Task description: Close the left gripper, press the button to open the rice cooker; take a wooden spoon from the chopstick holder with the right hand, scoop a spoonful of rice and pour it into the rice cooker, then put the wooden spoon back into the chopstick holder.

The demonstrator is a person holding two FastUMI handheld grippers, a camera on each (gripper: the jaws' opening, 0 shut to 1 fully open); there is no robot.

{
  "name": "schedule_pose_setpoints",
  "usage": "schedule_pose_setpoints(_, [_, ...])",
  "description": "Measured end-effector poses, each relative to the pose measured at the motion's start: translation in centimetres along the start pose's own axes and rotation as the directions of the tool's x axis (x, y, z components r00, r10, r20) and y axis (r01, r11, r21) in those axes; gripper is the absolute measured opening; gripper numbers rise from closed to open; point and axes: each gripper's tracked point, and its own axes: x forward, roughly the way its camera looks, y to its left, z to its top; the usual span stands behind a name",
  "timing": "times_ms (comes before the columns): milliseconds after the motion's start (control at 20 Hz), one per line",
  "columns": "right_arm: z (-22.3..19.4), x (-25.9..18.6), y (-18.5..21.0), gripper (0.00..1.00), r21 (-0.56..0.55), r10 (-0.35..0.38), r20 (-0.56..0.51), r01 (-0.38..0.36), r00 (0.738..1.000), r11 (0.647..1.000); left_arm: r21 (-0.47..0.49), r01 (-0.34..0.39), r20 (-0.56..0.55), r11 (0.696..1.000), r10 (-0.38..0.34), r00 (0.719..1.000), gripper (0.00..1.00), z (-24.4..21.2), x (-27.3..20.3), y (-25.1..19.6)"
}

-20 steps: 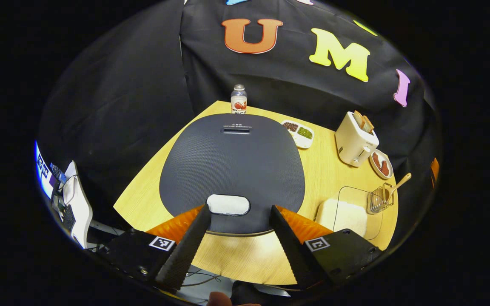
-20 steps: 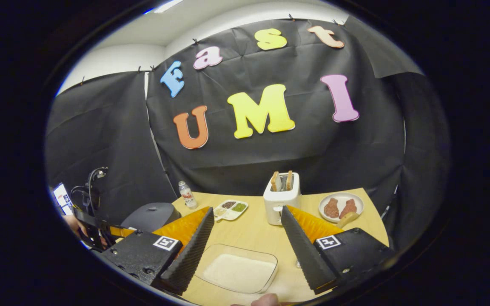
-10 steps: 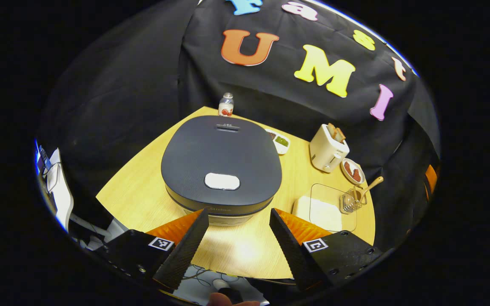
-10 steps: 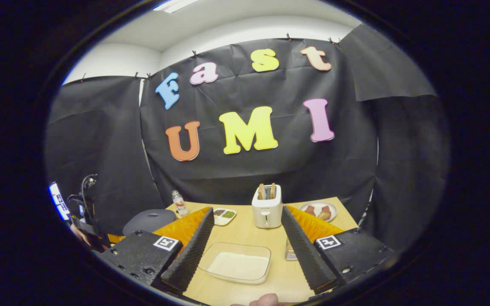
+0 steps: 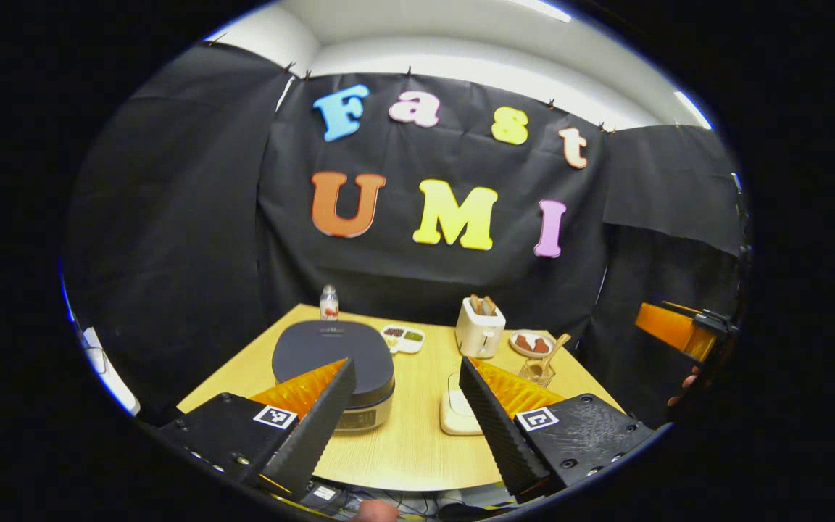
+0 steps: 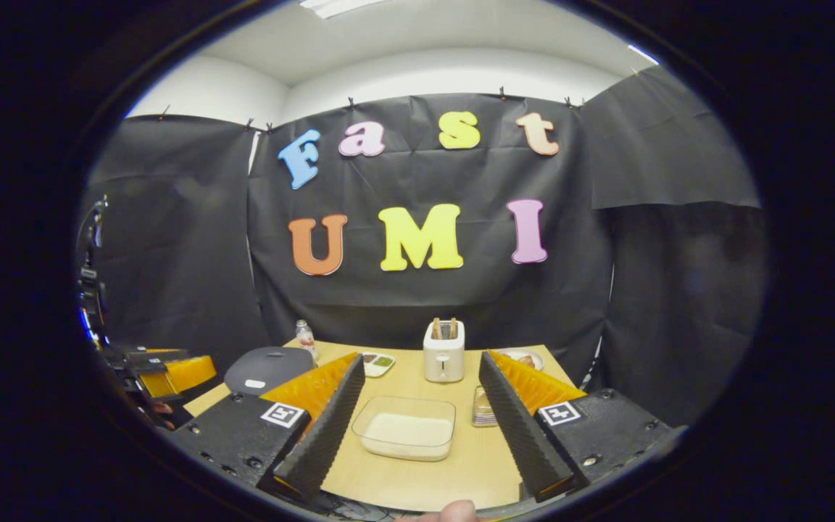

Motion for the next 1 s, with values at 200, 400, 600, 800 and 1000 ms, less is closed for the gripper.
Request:
schedule_pose_setpoints(200, [0.3, -3.0, 1.4, 1.00, -0.006, -0.002, 0.037, 0.002, 0.999, 1.000, 0.005, -0.010, 0.098, 1.000, 0.009, 0.995, 0.94, 2.3, -2.8, -1.6])
schedule_pose_setpoints(400, [-0.1, -4.4, 2.4, 0.99, 0.003, -0.002, 0.050, 0.002, 0.999, 1.000, -0.018, -0.041, 0.121, 0.999, 0.043, 0.992, 0.94, 2.8, -4.7, -1.2])
schedule_pose_setpoints(600, [0.0, -4.5, 2.4, 0.99, 0.006, -0.022, 0.051, 0.021, 0.998, 1.000, -0.003, -0.074, 0.139, 0.997, 0.074, 0.987, 0.94, 3.4, -5.0, -0.2])
schedule_pose_setpoints(800, [0.0, -4.1, 3.3, 1.00, 0.017, -0.005, 0.043, 0.004, 0.999, 1.000, -0.005, -0.078, 0.128, 0.997, 0.078, 0.989, 0.95, 3.3, -5.3, 0.0])
schedule_pose_setpoints(1000, [0.2, -3.8, 3.7, 0.99, 0.003, -0.008, 0.053, 0.007, 0.999, 1.000, 0.024, -0.090, 0.136, 0.996, 0.086, 0.987, 0.94, 3.9, -5.8, 0.2])
